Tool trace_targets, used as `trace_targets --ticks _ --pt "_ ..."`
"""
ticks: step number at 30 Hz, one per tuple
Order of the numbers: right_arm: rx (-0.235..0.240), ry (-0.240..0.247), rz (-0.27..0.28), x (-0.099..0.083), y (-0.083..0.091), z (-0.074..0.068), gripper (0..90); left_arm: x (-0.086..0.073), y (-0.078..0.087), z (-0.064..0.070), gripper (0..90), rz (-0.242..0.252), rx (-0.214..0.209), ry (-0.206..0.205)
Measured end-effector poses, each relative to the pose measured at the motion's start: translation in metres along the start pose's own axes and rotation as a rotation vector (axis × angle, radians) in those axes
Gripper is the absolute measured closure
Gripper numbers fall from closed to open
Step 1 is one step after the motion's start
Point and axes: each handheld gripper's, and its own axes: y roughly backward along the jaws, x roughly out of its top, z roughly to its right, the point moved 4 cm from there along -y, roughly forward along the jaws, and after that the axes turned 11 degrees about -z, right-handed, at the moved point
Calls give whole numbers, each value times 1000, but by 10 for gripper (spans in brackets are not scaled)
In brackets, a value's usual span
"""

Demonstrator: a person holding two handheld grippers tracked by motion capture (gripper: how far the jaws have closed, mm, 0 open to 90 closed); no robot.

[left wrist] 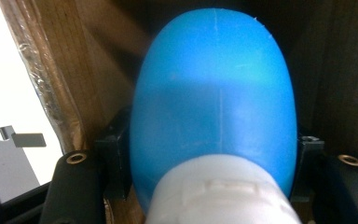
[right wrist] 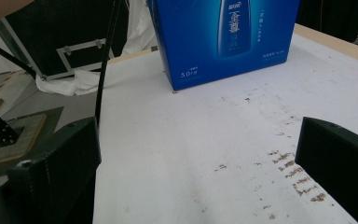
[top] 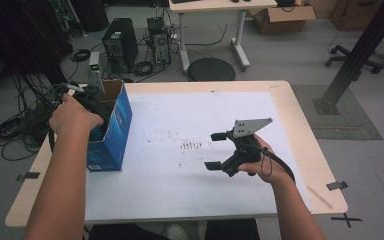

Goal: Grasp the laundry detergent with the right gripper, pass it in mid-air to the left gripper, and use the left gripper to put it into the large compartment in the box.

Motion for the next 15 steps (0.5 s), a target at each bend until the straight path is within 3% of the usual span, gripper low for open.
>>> trace_targets --ticks 15 --pt "0 9 5 4 2 -2 2 -5 9 4 293 14 5 -16"
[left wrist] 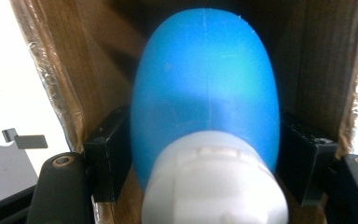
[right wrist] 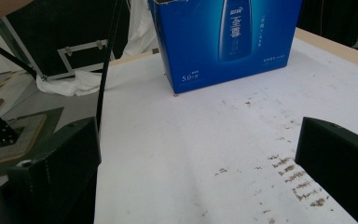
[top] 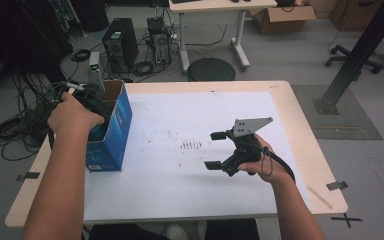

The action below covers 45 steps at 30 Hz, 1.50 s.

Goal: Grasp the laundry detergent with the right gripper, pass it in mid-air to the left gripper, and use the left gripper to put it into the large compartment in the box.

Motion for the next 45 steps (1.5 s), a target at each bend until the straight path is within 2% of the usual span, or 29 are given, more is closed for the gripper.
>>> trace_targets --ticks 18,21,27,32,38,40,45 --pt "-7 12 11 2 6 -4 2 -11 19 0 270 22 21 11" --pt "-8 16 12 3 7 -4 2 -13 23 0 234 33 28 21" --pt "-8 26 15 6 9 -7 2 -19 28 2 219 39 25 21" --pt "-13 30 14 8 12 -9 2 -24 36 5 175 54 32 9" --pt "-24 43 17 12 21 -13 2 -34 52 11 164 69 51 -18" --pt "-29 45 17 13 24 -14 2 -38 56 16 162 73 51 -30" --pt "-43 52 7 15 33 -18 2 -49 76 33 124 97 82 -69"
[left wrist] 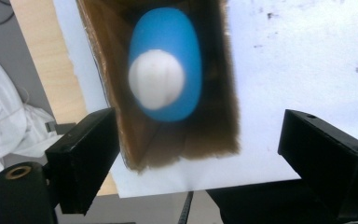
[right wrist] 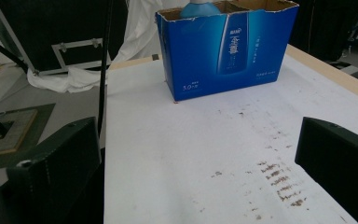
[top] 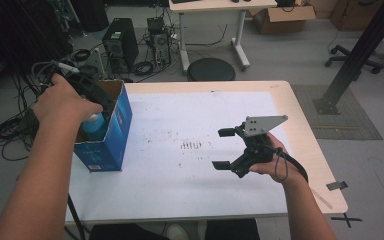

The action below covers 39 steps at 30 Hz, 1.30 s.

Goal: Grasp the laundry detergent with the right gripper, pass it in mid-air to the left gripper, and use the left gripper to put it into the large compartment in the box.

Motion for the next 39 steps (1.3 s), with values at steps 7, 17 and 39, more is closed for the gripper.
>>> trace_targets --ticks 7,17,39 --pt "-24 17 -8 6 14 -4 1 -5 17 11 80 18 11 -30" --pt "-75 26 -56 12 40 -10 2 -8 33 31 35 36 9 -97" --pt "-221 90 -541 47 87 17 20 -6 45 124 2 28 -30 -597"
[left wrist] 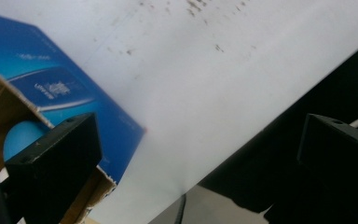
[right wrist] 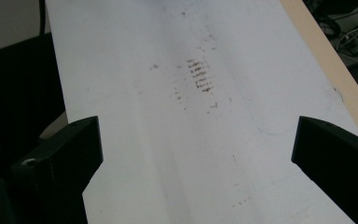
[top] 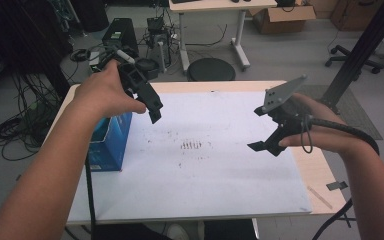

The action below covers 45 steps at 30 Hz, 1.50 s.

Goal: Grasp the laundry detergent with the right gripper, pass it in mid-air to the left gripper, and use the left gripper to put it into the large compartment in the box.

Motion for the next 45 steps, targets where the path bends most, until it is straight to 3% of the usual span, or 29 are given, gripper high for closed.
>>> trace_targets --ticks 1,7,14,15,17,23,31,45 --pt "0 0 0 0 0 0 20 0 0 0 2 0 0 0" --pt "0 46 -86 7 -2 4 23 3 -2 17 2 -16 -4 -150" --pt "5 88 -175 10 -8 7 26 3 -8 32 2 -41 5 -253" --pt "8 95 -204 10 -11 9 26 3 -11 37 2 -54 7 -289" --pt "10 93 -211 10 -12 10 26 3 -13 39 2 -60 3 -301" --pt "24 110 -265 8 -21 18 30 7 -23 47 2 -81 7 -395" --pt "39 134 -311 9 -31 24 30 10 -33 47 2 -90 -3 -454" --pt "56 147 -339 11 -43 21 31 12 -38 44 2 -102 3 -470"
